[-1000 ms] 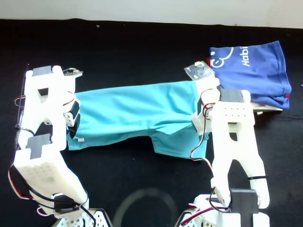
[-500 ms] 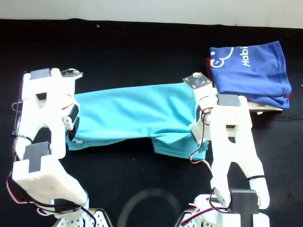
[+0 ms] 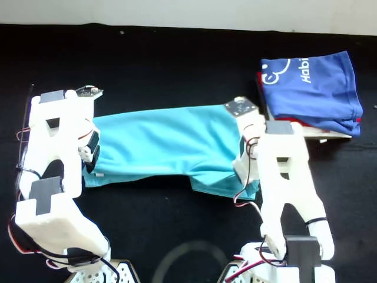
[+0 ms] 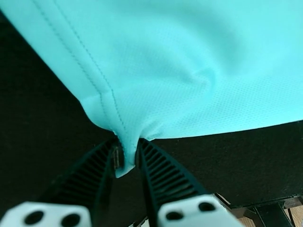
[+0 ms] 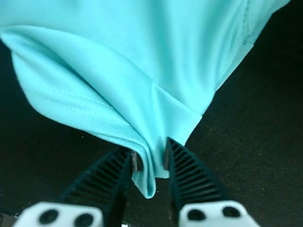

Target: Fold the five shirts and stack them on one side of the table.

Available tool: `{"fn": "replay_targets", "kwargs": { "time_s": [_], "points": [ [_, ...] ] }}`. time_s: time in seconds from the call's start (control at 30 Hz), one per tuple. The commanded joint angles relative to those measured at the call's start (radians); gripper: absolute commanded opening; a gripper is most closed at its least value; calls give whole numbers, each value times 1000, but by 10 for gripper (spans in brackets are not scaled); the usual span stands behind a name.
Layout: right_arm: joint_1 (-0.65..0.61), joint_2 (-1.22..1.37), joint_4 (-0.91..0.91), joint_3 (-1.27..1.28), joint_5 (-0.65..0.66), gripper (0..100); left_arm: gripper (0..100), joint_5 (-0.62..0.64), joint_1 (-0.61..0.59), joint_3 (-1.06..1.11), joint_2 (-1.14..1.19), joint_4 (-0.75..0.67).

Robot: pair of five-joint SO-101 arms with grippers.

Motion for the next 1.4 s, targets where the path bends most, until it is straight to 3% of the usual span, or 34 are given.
{"fn": "replay_targets", "kwargs": {
  "time_s": [0.0, 0.13, 0.37, 0.47, 0.6, 0.73, 0.93, 1.37],
  "points": [
    [-35, -42, 13, -1, 14, 159, 105, -6, -13, -12, -24, 26],
    [-38, -44, 22, -22, 12, 159, 168, -6, -33, -30, -24, 31],
    [-35, -38, 136, -245, 5, 147, 164, -8, -70, -271, -24, 161],
    [-39, -31, 22, -309, 5, 0, 14, -2, -58, -390, -13, 172],
    [-39, -30, -177, -282, 5, 5, 5, -2, 13, -437, -10, 166],
    [-39, -7, -369, -209, 5, 8, 9, 54, 77, -375, -7, 41],
    [-39, 260, -427, -263, 5, 8, 9, 84, 96, -343, 173, -86],
    [-27, 823, -427, -803, 5, 8, 9, 84, 10, -737, 579, -83]
  ]
}}
